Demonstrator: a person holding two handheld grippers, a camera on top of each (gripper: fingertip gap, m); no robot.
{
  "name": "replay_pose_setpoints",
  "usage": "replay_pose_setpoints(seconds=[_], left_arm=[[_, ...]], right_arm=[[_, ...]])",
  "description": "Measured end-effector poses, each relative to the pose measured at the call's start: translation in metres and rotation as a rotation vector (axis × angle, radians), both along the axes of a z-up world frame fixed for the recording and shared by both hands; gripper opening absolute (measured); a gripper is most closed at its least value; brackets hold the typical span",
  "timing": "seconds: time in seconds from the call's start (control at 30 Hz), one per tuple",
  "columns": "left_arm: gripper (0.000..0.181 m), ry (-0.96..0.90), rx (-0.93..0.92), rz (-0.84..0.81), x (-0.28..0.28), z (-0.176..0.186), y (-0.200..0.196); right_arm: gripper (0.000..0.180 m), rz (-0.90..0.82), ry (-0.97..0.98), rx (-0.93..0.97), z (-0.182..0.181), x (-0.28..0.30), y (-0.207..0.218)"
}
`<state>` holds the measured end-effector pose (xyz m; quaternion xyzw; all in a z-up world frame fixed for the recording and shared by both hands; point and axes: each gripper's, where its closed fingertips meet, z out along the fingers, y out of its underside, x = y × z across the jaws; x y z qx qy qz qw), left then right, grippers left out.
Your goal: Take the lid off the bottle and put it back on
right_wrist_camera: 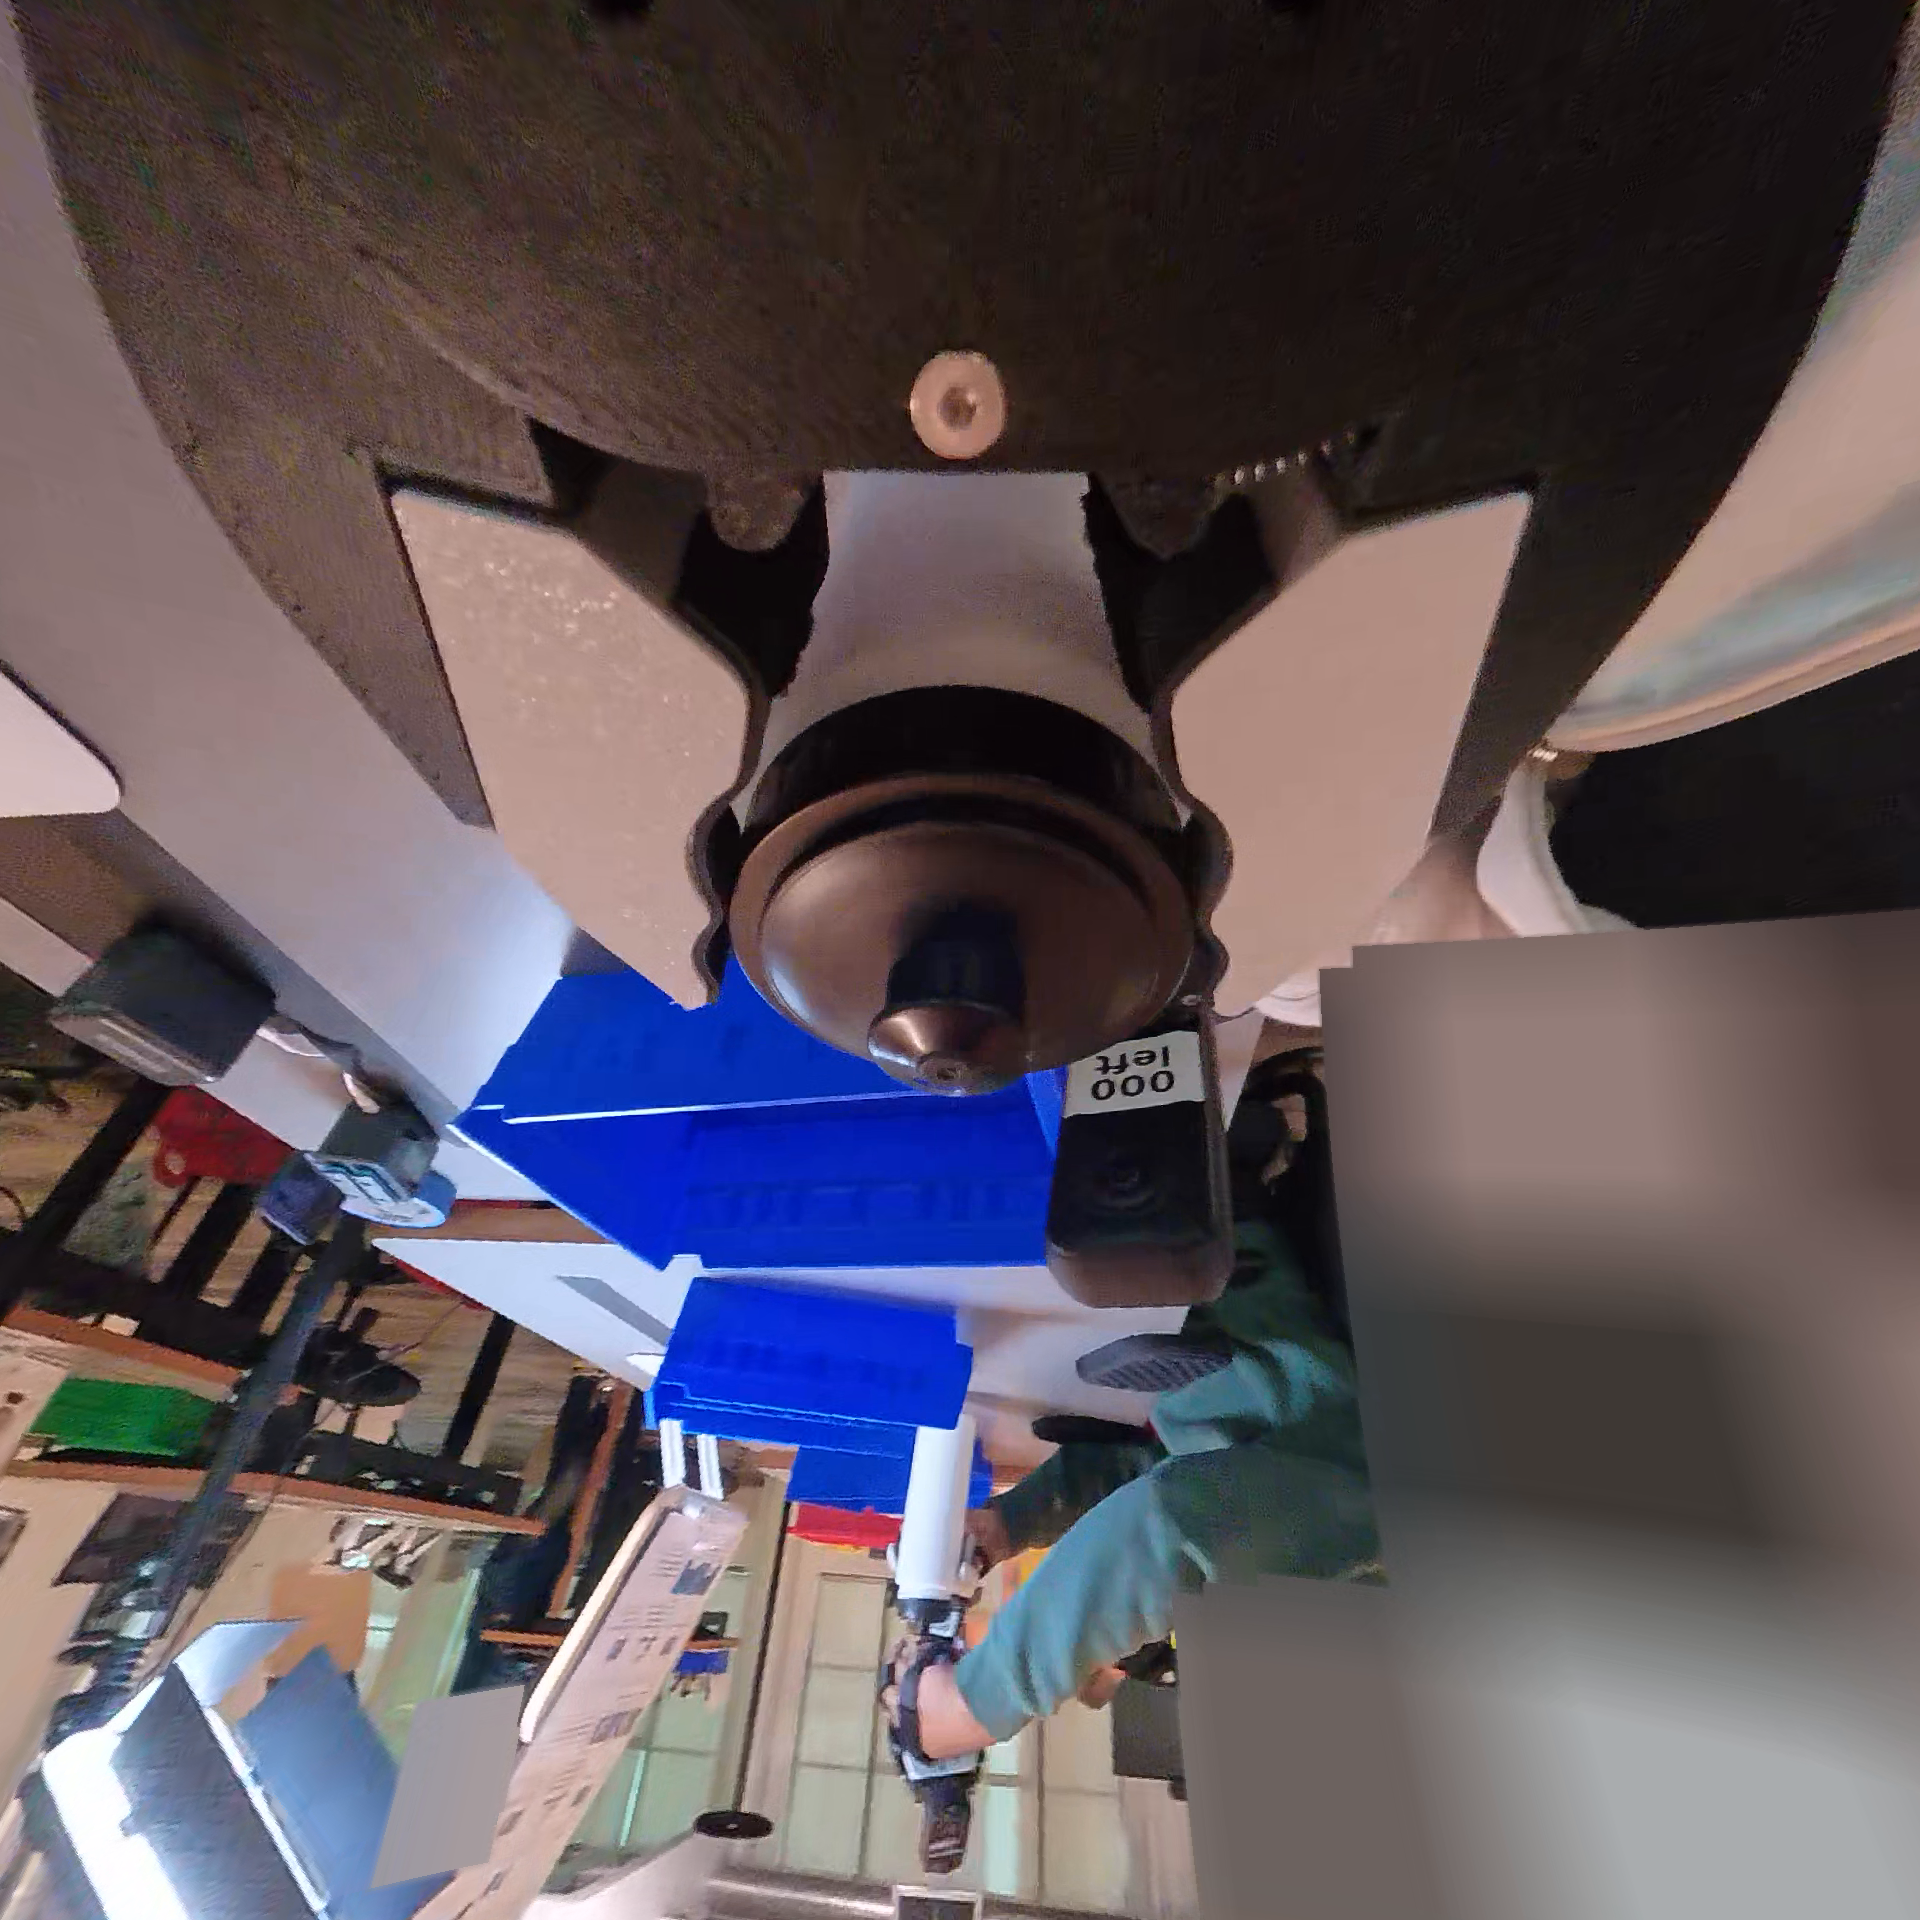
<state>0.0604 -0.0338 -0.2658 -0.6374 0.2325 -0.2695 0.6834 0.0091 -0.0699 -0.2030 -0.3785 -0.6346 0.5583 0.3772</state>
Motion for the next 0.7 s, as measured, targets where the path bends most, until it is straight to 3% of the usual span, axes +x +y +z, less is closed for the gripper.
replay_pose_setpoints(seconds=[0.3, 0.37, 0.47, 0.57, 0.7], left_arm=[[0.088, 0.045, 0.027, 0.131, -0.01, 0.0, 0.008], [0.088, 0.046, 0.029, 0.13, -0.011, 0.0, 0.008], [0.088, -0.003, -0.01, 0.039, -0.005, 0.0, 0.004], [0.088, -0.007, -0.007, 0.016, -0.002, 0.0, 0.001], [0.088, 0.025, 0.016, 0.14, -0.014, 0.0, 0.01]], right_arm=[[0.084, -0.541, 0.059, 0.014, 0.002, -0.009, 0.023], [0.085, -0.49, 0.047, 0.088, 0.0, -0.009, 0.019], [0.098, -0.262, 0.043, 0.171, -0.003, -0.007, 0.01], [0.085, -0.112, 0.026, 0.083, 0.001, -0.003, 0.005], [0.079, -0.249, 0.056, 0.05, 0.001, -0.008, 0.015]])
